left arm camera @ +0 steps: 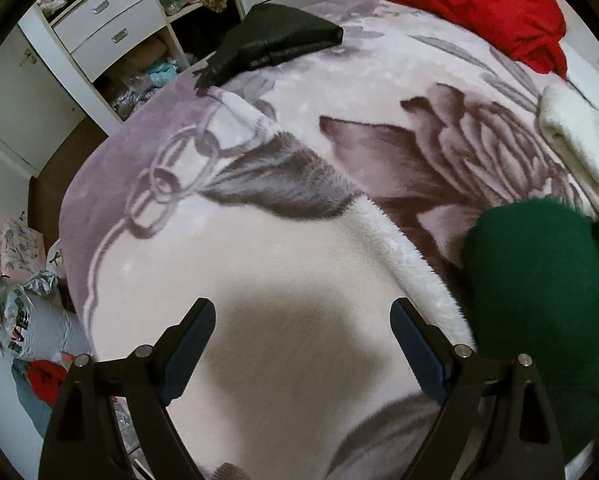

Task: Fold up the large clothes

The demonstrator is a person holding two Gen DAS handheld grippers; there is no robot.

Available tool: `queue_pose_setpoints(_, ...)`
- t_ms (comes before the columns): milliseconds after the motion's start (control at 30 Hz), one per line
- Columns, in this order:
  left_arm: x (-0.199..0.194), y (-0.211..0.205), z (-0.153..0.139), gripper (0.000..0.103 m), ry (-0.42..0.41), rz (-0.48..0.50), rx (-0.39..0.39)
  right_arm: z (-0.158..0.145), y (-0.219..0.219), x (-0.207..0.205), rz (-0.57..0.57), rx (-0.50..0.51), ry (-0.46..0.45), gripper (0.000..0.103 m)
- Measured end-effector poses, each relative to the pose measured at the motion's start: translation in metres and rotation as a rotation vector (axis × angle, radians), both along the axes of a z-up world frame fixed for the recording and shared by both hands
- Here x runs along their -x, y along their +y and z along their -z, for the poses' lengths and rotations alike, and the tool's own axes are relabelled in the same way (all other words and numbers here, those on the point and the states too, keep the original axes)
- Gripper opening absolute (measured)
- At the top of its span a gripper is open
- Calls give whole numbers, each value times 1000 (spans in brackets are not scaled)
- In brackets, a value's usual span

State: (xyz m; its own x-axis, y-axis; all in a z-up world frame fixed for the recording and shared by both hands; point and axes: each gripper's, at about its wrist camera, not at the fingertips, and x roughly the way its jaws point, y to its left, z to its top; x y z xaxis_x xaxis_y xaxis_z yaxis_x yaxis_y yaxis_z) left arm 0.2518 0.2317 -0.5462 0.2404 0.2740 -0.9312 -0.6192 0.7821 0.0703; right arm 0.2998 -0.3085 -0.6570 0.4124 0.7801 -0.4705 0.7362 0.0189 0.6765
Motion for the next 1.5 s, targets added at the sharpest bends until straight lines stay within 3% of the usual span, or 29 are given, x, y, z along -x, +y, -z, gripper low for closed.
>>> queue_pose_setpoints(67, 9, -5, -3, 89, 6, 23, -24, 0, 1, 76, 13, 1, 114, 31)
queue_pose_setpoints(133, 16, -12, 12, 89, 32, 59, -51, 22, 2, 126, -27, 5, 231, 42)
queue_pose_setpoints(200, 21, -19, 39, 89, 71, 94, -57, 44, -4, 149, -65, -3, 314, 49)
queue_pose_setpoints(267, 28, -24, 73, 89, 110, 119, -37, 61, -13, 160, -70, -95, 319, 50)
queue_pose_setpoints(300, 33, -24, 92, 89, 128, 118, -23, 60, -17, 160, -71, -106, 317, 55)
queue_pose_setpoints(400, 44, -20, 131, 90, 132, 81, 50, 33, -45, 150, -173, 10, 259, 60)
queue_pose_setpoints(467, 50, -17, 139, 100, 54, 58, 45, 6, -63, 139, -274, 114, 215, 61)
queue_pose_setpoints(567, 54, -16, 142, 103, -34, 29, 21, -35, -78, 113, -405, 244, 115, 61)
queue_pose_setpoints(667, 55, -19, 141, 103, -64, 5, -1, -61, -71, 73, -442, 212, -40, 61)
queue_pose_setpoints(767, 48, -16, 135, 103, 3, 16, 33, -66, -38, 19, -559, 277, -181, 61)
queue_pose_setpoints(867, 46, -11, 119, 103, 43, -14, 79, -34, -4, -36, -779, 253, -204, 61)
queue_pose_setpoints(900, 47, -12, 109, 103, 29, -20, 85, -24, -12, -40, -818, 239, -206, 58)
queue_pose_setpoints(933, 49, -14, 97, 103, 4, -18, 87, -20, -2, -42, -843, 233, -215, 26)
queue_pose_setpoints(1000, 52, -20, 75, 103, -26, -4, 72, -26, -7, -39, -836, 267, -203, 11)
queue_pose_setpoints(1100, 54, -32, 47, 103, -41, 23, 55, -53, -44, -28, -741, 404, -202, 2)
queue_pose_setpoints(1167, 52, -43, 34, 103, -53, 48, 74, -62, -83, -30, -676, 547, -148, 2)
queue_pose_setpoints(1233, 43, -54, 27, 103, -62, 84, 86, -44, -104, -18, -657, 484, -94, 2)
queue_pose_setpoints(1300, 31, -70, 22, 103, -64, 131, 69, -33, -101, -17, -726, 509, -52, 3)
queue_pose_setpoints(1367, 16, -80, 18, 103, -56, 166, 36, -35, -101, -21, -788, 511, -64, 7)
queue_pose_setpoints(1467, -4, -93, 13, 103, -72, 212, 25, -54, -109, -34, -781, 565, -124, 37)
queue_pose_setpoints(1500, -10, -97, 12, 103, -76, 224, 28, -60, -113, -41, -765, 574, -147, 60)
